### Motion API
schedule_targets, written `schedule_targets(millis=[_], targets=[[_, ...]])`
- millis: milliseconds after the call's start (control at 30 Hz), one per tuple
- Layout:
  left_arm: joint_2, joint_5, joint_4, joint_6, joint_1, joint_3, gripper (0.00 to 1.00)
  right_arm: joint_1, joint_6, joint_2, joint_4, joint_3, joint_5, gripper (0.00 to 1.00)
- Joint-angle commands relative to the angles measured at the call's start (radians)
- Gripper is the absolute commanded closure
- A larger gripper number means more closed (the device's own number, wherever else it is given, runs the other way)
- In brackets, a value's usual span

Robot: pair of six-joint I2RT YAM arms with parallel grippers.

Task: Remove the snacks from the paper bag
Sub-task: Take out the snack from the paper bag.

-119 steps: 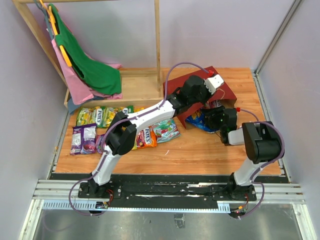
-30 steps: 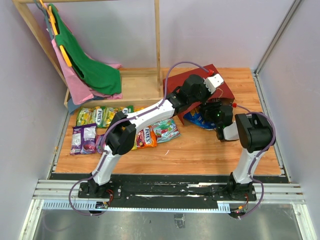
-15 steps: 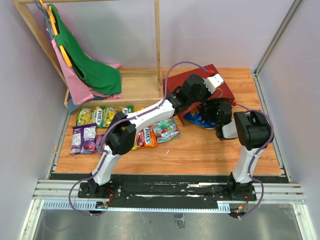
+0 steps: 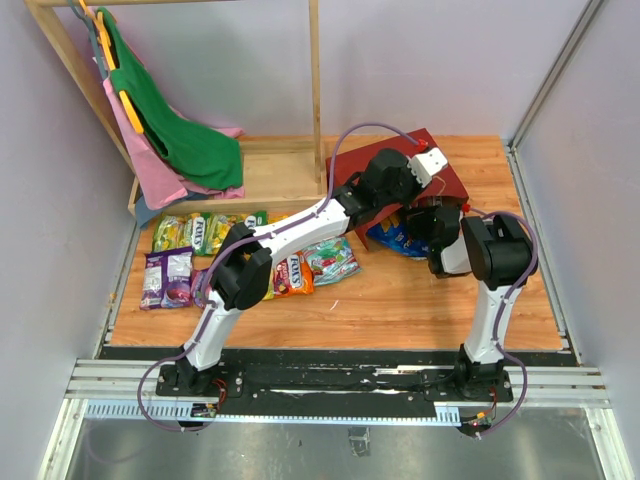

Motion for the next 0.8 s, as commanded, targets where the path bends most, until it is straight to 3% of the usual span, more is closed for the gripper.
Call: schedule_targets(millis=[0,267,467,633,767], targets=[[-0.011,-0.013,0.016,0.016,0.005,0.039,1.0,0.007,-0.042,-0.012,0.023,0.009,0.027,0.99],[-0.006,-0.021,0.008,0.013,0.005,0.05,1.0,0.008,-0.119,-0.19,-0.072,-0.003,-0.028,0.99],[0.014,-0.054,-0.018,0.004,0.005,0.091,0.99,0.01,-0.104,-0.408,-0.156,-0.139,-0.082,0.99],[0.012,-0.087,-0.02,-0.006,0.008,0.099,0.99,0.009,-0.169,-0.677,-0.36,-0.281,-0.136,0.99],[0.006,-0.101,-0.025,-0.019,0.017,0.103,0.99,0.008,-0.301,-1.018,-0.716,-0.331,-0.113,0.99]])
